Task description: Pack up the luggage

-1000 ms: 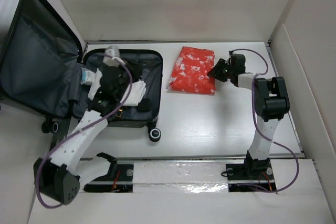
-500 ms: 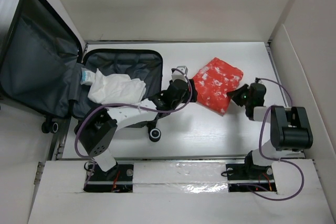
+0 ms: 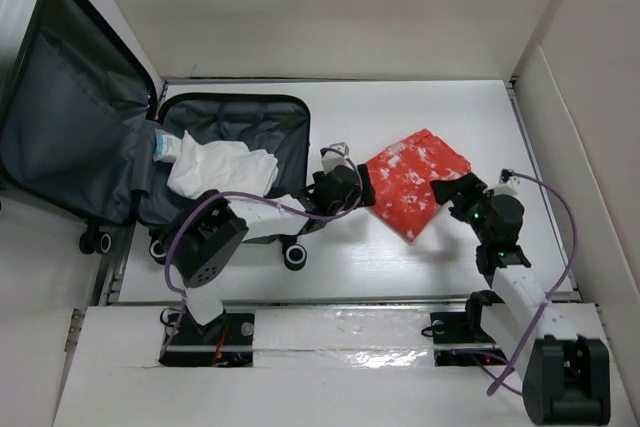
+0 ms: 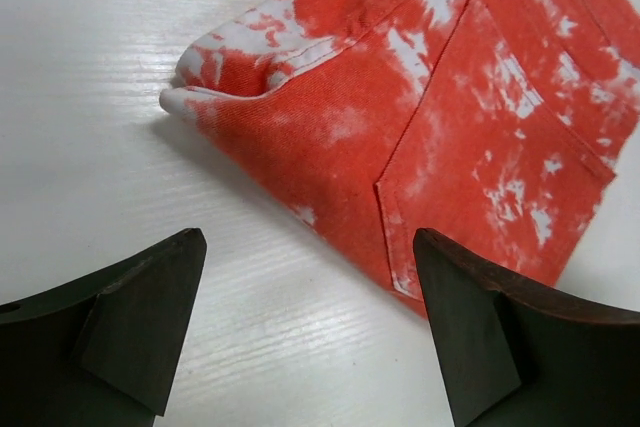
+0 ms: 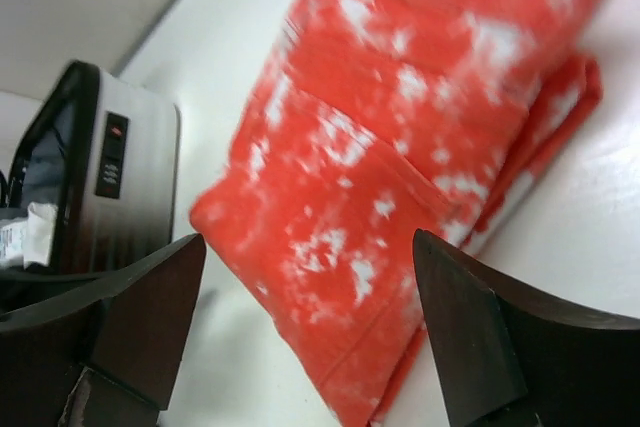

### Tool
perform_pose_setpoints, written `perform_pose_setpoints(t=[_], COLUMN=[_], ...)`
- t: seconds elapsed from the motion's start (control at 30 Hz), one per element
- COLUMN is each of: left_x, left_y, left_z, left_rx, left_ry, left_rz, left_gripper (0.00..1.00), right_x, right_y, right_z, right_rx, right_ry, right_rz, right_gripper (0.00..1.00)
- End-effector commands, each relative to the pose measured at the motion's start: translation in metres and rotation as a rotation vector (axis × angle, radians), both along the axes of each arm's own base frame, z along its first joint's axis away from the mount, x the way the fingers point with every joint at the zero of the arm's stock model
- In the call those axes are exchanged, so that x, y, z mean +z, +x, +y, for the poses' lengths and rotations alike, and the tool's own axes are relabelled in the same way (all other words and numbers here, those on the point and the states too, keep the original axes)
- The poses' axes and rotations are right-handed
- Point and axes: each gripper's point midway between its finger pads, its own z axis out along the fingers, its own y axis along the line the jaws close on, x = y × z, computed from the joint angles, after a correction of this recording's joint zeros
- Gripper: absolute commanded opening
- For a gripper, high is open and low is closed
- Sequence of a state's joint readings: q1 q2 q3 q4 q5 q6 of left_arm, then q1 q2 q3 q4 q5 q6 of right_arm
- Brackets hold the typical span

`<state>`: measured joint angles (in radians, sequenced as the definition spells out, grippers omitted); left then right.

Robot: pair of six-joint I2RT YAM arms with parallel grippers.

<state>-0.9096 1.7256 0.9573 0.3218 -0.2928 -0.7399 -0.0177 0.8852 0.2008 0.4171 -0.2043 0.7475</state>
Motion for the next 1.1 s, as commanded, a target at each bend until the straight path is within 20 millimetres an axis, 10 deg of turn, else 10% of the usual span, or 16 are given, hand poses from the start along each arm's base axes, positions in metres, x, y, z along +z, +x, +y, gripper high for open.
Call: perform_pose_setpoints(t=[0.0,0.6,0.87,1.07], left_x=[0.016,-0.068,-0.022,0.060], left_y=[0.020,0.057,0.090,0.114], left_z=[-0.015,-0.039,-0.046,-0.033], left_rx=[0.036,0.109,0.043,0.004], left_ry=[-0.073,-0.008,-0.054,-0.069], left_rz=[-0.022,0.118,-0.016,-0.162], left_gripper=[0.84,0.72,0.00,0.00], right_x=[0.023,0.063,0.107,0.107], right_y=[-0.003,-0.015,-0.025,-0.024], right_z=[-0.016,0.030,0.040,0.034], right_rx=[-0.061,0.190,0.246,0.223], right_ry=[-0.104,-0.157,-0.191,-0.229], right_rz=[-0.021,-0.149,-0.253,-0.256], right_gripper=[0.92,0.90,0.89,0.89])
